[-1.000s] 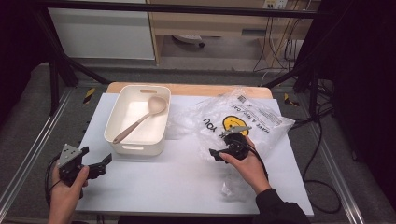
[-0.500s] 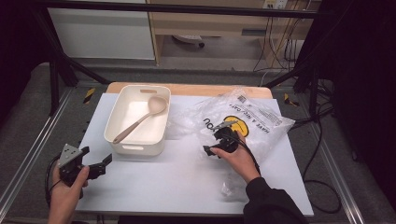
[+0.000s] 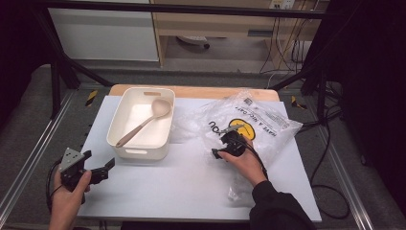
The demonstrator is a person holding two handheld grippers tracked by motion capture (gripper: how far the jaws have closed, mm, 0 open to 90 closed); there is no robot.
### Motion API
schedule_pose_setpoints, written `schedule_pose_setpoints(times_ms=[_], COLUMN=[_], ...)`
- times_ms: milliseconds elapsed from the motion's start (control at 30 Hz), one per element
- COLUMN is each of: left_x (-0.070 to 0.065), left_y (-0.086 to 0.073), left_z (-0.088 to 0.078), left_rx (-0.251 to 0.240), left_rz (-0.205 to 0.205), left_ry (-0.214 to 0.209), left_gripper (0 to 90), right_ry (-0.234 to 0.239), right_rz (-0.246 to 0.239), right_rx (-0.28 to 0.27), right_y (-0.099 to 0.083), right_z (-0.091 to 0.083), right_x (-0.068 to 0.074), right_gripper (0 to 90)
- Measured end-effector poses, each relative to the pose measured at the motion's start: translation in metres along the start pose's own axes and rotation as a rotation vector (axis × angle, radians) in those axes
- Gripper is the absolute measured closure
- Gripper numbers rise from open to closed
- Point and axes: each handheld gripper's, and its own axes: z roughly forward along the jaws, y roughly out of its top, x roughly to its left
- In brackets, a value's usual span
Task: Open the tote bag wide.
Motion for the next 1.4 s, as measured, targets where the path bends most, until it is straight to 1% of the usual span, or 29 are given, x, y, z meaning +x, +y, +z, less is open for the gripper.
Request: schedule_pose_setpoints(times_ms=[167, 367, 733, 800, 900, 967, 1033, 1100, 1167, 1200, 1233, 1300, 1333, 1400], left_x=[0.0, 0.0, 0.0, 0.0, 0.0, 0.0, 0.0, 0.0, 0.0, 0.001, 0.0, 0.0, 0.0, 0.0], left_y=[0.0, 0.0, 0.0, 0.0, 0.0, 0.0, 0.0, 0.0, 0.0, 0.0, 0.0, 0.0, 0.0, 0.0], left_z=[0.0, 0.0, 0.0, 0.0, 0.0, 0.0, 0.0, 0.0, 0.0, 0.0, 0.0, 0.0, 0.0, 0.0], left_rx=[-0.002, 0.0, 0.001, 0.001, 0.0, 0.001, 0.001, 0.001, 0.001, -0.002, 0.001, 0.001, 0.001, 0.001], left_rz=[0.002, 0.0, 0.0, 0.0, -0.001, -0.001, 0.001, 0.001, 0.0, 0.006, 0.001, 0.002, 0.003, 0.003], left_ry=[0.001, 0.002, 0.003, 0.002, 0.003, 0.003, 0.002, 0.002, 0.003, 0.005, 0.002, 0.002, 0.002, 0.003], left_gripper=[5.7, 5.8, 5.7, 5.8, 5.7, 5.7, 5.8, 5.7, 5.8, 5.7, 5.7, 5.7, 5.7, 5.7], right_ry=[-0.005, -0.013, 0.015, 0.019, 0.032, 0.026, 0.032, 0.029, 0.032, 0.028, 0.028, 0.027, 0.029, 0.034], right_rz=[0.013, 0.014, 0.054, 0.064, 0.066, 0.052, 0.058, 0.064, 0.063, 0.054, 0.051, 0.047, 0.053, 0.048], right_rx=[-0.008, -0.017, -0.031, -0.03, -0.025, -0.022, -0.023, -0.024, -0.023, -0.023, -0.022, -0.025, -0.026, -0.034], right_y=[0.0, -0.001, -0.003, -0.003, -0.002, -0.002, -0.002, -0.001, -0.001, -0.002, -0.002, -0.001, -0.001, 0.0], right_z=[-0.003, -0.004, -0.007, -0.007, -0.008, -0.008, -0.009, -0.009, -0.009, -0.009, -0.009, -0.01, -0.011, -0.012], right_x=[-0.006, -0.012, -0.024, -0.025, -0.024, -0.023, -0.022, -0.021, -0.021, -0.021, -0.02, -0.02, -0.019, -0.019], right_gripper=[38.0, 51.9, 71.5, 72.7, 72.6, 73.0, 70.8, 66.2, 67.2, 69.6, 71.5, 73.7, 73.8, 74.6])
